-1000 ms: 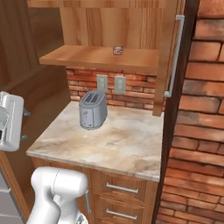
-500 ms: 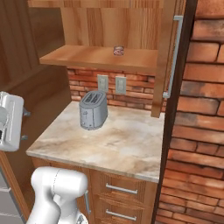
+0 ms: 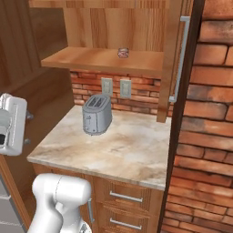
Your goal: Pick the avocado and bread from the counter and place them on the plate. Then pick the jam from the cabinet and place it next to the plate. Lastly close the cabinet door.
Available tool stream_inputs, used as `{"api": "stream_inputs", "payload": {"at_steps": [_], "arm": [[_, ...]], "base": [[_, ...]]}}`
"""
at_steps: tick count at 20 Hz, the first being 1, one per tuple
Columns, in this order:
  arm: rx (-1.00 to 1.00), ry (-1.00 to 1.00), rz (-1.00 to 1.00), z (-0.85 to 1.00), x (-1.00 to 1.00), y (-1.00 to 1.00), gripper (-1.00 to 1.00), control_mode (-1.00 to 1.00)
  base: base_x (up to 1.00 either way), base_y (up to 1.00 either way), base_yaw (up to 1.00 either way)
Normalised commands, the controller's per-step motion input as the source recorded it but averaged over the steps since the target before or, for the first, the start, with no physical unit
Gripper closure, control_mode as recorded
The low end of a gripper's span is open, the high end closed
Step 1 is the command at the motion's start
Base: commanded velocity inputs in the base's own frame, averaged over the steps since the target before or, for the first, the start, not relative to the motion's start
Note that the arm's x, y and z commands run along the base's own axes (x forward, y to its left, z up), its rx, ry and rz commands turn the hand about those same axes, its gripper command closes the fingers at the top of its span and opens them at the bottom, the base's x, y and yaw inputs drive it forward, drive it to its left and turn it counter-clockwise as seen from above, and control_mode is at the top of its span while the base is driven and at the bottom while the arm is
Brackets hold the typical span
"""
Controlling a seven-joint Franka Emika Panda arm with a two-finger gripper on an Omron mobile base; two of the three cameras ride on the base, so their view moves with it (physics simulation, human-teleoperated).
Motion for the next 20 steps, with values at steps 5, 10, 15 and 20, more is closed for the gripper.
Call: {"api": "stream_inputs", "payload": {"at_steps": [5, 10, 15, 20], "arm": [[0.1, -0.2, 0.02, 0.03, -0.01, -0.07, -1.0, -1.0], [0.12, -0.31, 0.01, 0.07, -0.15, -0.04, -1.0, -1.0], [0.14, -0.32, 0.0, 0.07, -0.34, 0.0, -1.0, -1.0], [0.13, -0.28, 0.0, 0.05, -0.35, 0.0, -1.0, -1.0]], "base": [[0.0, 0.0, 0.0], [0.0, 0.0, 0.0], [0.0, 0.0, 0.0], [0.0, 0.0, 0.0]]}}
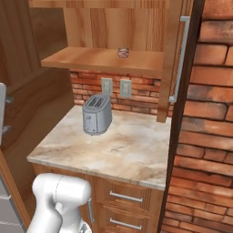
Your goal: Pick the avocado and bread from the counter and place them on the plate. Then pick the jam from the cabinet and place it next to the plate. Lastly close the cabinet door.
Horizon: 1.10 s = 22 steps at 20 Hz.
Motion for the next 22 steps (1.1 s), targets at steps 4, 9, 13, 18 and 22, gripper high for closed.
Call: {"api": "stream_inputs", "payload": {"at_steps": [4, 9, 13, 18, 22], "arm": [[0.09, -0.28, 0.0, 0.01, -0.27, 0.03, -1.0, -1.0], [0.06, -0.21, 0.02, 0.0, -0.19, 0.11, -1.0, -1.0], [0.03, -0.16, 0.07, 0.0, -0.27, 0.15, -1.0, -1.0], [0.02, -0.17, 0.11, 0.0, -0.34, 0.09, -1.0, -1.0], [0.0, -0.16, 0.11, 0.0, -0.2, 0.07, -1.0, -1.0]], "base": [[0.0, 0.0, 0.0], [0.0, 0.0, 0.0], [0.0, 0.0, 0.0], [0.0, 0.0, 0.0], [0.0, 0.0, 0.0]]}}
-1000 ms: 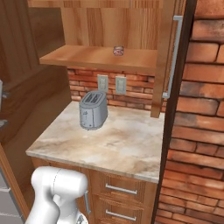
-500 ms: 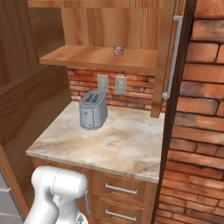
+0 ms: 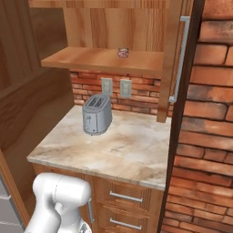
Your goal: Pick the avocado and bread from the counter and place them on the plate. Then pick the jam from the cabinet and place it next to the plate. Lastly close the cabinet door.
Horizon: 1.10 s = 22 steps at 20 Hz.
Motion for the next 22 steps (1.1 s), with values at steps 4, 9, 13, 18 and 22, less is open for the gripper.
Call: {"api": "stream_inputs", "payload": {"at_steps": [4, 9, 13, 18, 22], "arm": [[0.0, -0.16, 0.09, 0.0, -0.14, 0.03, -1.0, -1.0], [0.0, -0.19, 0.08, 0.0, 0.0, 0.1, -1.0, -1.0], [0.0, -0.22, 0.06, -0.01, 0.0, 0.17, -1.0, -1.0], [0.0, -0.18, 0.0, 0.0, 0.0, 0.28, -1.0, -1.0], [0.0, -0.12, 0.0, 0.0, 0.0, 0.28, -1.0, -1.0]], "base": [[0.0, 0.0, 0.0], [0.0, 0.0, 0.0], [0.0, 0.0, 0.0], [0.0, 0.0, 0.0], [0.0, 0.0, 0.0]]}}
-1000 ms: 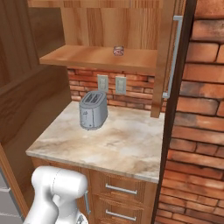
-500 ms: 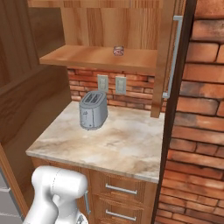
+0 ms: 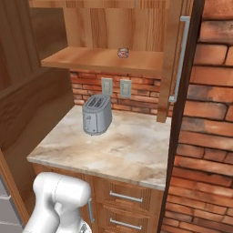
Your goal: Pick the avocado and bread from the counter and place them on the plate. Then pick the jam from the cabinet and place it next to the plate. Lastly close the cabinet door.
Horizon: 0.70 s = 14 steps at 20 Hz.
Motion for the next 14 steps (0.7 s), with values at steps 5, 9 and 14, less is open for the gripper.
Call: {"api": "stream_inputs", "payload": {"at_steps": [5, 9, 14], "arm": [[0.0, -0.03, 0.0, -0.01, 0.11, 0.17, -1.0, -1.0], [0.0, 0.0, 0.0, -0.01, 0.22, 0.03, -1.0, -1.0], [0.0, 0.0, 0.0, 0.0, 0.2, 0.0, -1.0, -1.0]], "base": [[0.0, 0.0, 0.0], [0.0, 0.0, 0.0], [0.0, 0.0, 0.0]]}}
